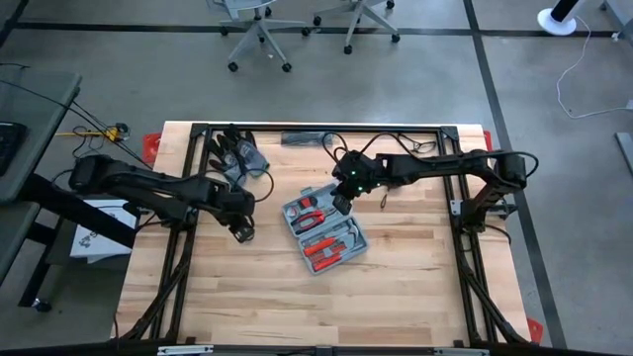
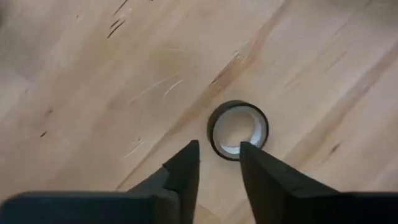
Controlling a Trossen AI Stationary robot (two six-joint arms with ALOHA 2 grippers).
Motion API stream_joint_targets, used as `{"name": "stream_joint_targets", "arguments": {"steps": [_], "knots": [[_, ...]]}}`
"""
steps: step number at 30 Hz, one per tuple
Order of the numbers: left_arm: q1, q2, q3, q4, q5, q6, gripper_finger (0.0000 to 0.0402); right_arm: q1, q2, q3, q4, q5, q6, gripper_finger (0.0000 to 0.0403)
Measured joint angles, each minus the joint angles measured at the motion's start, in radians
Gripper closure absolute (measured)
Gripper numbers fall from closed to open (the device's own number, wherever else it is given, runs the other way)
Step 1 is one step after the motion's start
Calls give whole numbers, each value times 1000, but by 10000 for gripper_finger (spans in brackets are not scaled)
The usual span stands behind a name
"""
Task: Prefit tool cases
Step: Put the electrical tape into the gray prefit tool case
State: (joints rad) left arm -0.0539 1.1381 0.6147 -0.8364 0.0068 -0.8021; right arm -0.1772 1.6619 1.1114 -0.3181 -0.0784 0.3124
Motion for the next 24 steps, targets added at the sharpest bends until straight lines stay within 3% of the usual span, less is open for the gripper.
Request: {"name": "stream_joint_targets", "arguments": {"steps": [5,13,16,20,24], "knots": [[-6,78,0,44,4,5,262,0,0,0,0,0,0,403],[-29,237,0,123,22,50,262,0,0,0,-1,1,0,403],[-32,272,2,145,26,52,293,0,0,0,-13,1,0,403],[-18,281,3,177,69,77,383,0,0,0,-30,1,0,402],[14,266,12,189,78,96,394,0,0,0,-43,0,0,402]]}}
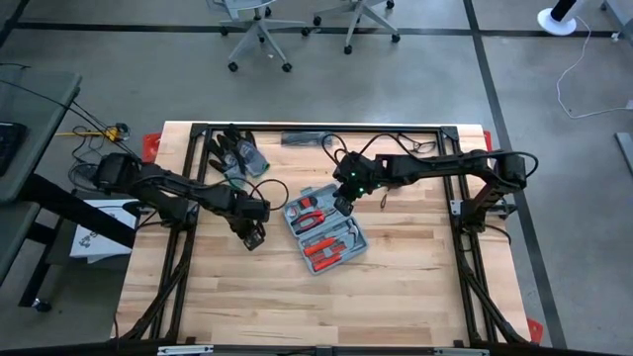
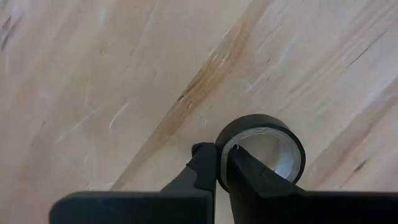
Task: Prefit tool cases
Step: Put the electrical tape into the gray prefit tool case
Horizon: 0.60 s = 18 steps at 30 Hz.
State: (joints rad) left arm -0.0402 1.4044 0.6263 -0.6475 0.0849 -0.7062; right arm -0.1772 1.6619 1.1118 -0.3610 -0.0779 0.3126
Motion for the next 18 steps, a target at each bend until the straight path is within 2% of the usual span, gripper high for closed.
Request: {"name": "stream_joint_targets", "arguments": {"steps": [6,9,14,18], "knots": [[82,-53,96,26,-67,67,398,0,0,0,-1,0,0,402],[128,-56,146,93,-95,122,399,0,0,1,1,0,0,402],[198,12,184,190,-88,199,400,0,0,1,6,0,0,402],[236,122,208,195,-45,261,401,0,0,1,6,0,0,402]]}}
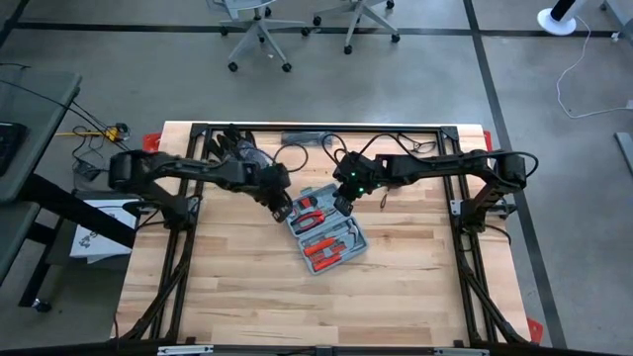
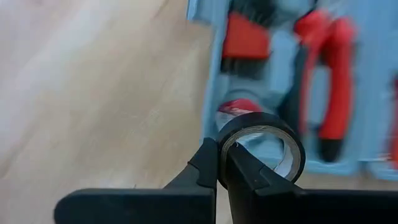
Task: Prefit tool cases
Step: Put the electrical tape into the gray prefit tool case
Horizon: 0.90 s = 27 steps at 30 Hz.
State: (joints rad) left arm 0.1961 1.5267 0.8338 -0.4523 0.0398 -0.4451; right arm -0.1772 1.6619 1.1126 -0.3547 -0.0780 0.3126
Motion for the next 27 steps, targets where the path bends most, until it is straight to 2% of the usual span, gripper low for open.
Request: {"name": "stream_joint_targets", "arguments": {"steps": [3,8,12,20,27], "knots": [[7,86,45,3,42,59,401,1,0,0,0,0,0,402],[7,178,111,-24,50,119,401,1,0,0,-2,0,1,402],[7,193,141,-52,56,160,393,1,0,0,-4,0,2,402],[8,190,174,-103,55,162,337,1,0,0,-4,0,2,402],[9,190,183,-142,60,194,325,1,0,0,-3,0,2,402]]}}
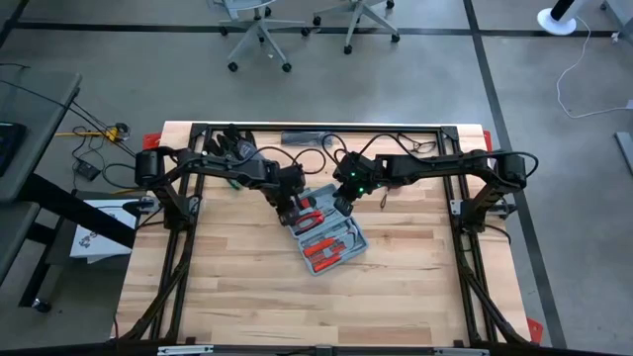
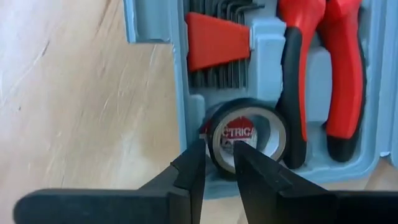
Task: Prefit tool cases
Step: Put the electrical tape into the gray prefit tool case
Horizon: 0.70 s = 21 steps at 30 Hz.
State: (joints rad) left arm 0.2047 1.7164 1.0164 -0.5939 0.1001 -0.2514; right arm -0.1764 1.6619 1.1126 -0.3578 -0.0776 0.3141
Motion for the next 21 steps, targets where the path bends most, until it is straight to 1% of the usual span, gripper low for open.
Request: {"name": "stream_joint_targets", "arguments": {"steps": [5,7,9,14,17,21], "knots": [[5,-25,2,-53,1,-10,324,4,0,0,20,-11,2,402],[5,-51,2,-80,-5,-23,324,11,2,0,63,-46,0,402],[2,-83,-3,-91,-26,-30,324,21,14,-4,149,-90,0,402],[-12,-184,-59,-76,-94,-66,323,30,101,-9,274,-158,50,403],[-19,-250,-104,-40,-94,-116,323,33,153,-10,340,-177,70,403],[-32,-316,-148,-34,-94,-179,323,37,207,21,387,-197,70,403]]}}
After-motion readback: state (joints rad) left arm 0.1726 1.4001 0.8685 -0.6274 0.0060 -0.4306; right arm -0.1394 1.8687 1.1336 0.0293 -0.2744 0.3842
